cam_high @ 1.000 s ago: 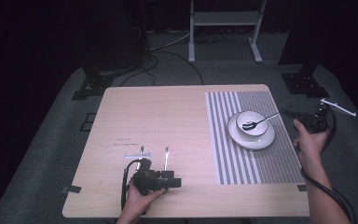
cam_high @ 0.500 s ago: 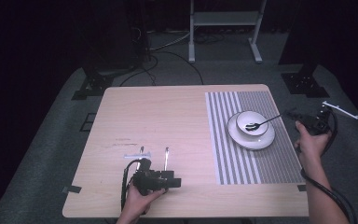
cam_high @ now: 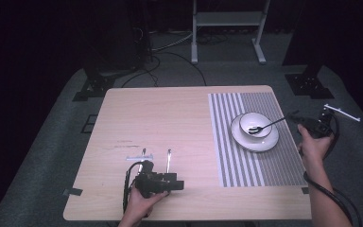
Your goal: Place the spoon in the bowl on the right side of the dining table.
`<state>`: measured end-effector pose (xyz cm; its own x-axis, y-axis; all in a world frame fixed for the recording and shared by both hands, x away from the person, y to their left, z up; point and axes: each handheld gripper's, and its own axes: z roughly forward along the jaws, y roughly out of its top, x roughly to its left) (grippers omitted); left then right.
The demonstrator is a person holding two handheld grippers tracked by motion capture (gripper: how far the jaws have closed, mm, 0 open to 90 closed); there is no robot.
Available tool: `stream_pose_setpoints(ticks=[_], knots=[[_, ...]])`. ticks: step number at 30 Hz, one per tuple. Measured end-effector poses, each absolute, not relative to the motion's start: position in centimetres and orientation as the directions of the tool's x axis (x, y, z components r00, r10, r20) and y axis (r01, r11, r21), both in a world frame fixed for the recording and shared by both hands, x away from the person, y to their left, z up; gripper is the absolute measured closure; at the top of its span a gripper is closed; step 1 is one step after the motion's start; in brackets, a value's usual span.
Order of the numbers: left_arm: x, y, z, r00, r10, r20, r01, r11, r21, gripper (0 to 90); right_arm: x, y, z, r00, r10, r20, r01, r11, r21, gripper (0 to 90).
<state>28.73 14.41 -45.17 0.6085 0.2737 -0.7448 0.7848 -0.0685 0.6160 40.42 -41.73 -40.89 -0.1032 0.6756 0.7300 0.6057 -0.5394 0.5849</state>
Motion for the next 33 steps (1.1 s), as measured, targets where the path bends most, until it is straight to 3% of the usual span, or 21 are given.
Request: stream_pose_setpoints(ticks=[9,21,33], knots=[[28.7,14.5,-45.1,0.609,0.275,-0.744,0.784,-0.065,0.617,2.3,40.5,-41.7,-41.3,-0.101,0.67,0.735,0.605,-0.545,0.58,88.1],[28.7,14.5,-45.2,0.608,0.272,-0.746,0.785,-0.062,0.617,2.3,40.4,-41.6,-42.4,-0.12,0.631,0.766,0.625,-0.552,0.552,74.2],[28.8,14.3,-44.9,0.611,0.262,-0.747,0.783,-0.058,0.62,2.3,39.5,-41.5,-43.0,-0.133,0.606,0.785,0.654,-0.541,0.528,71.5]])
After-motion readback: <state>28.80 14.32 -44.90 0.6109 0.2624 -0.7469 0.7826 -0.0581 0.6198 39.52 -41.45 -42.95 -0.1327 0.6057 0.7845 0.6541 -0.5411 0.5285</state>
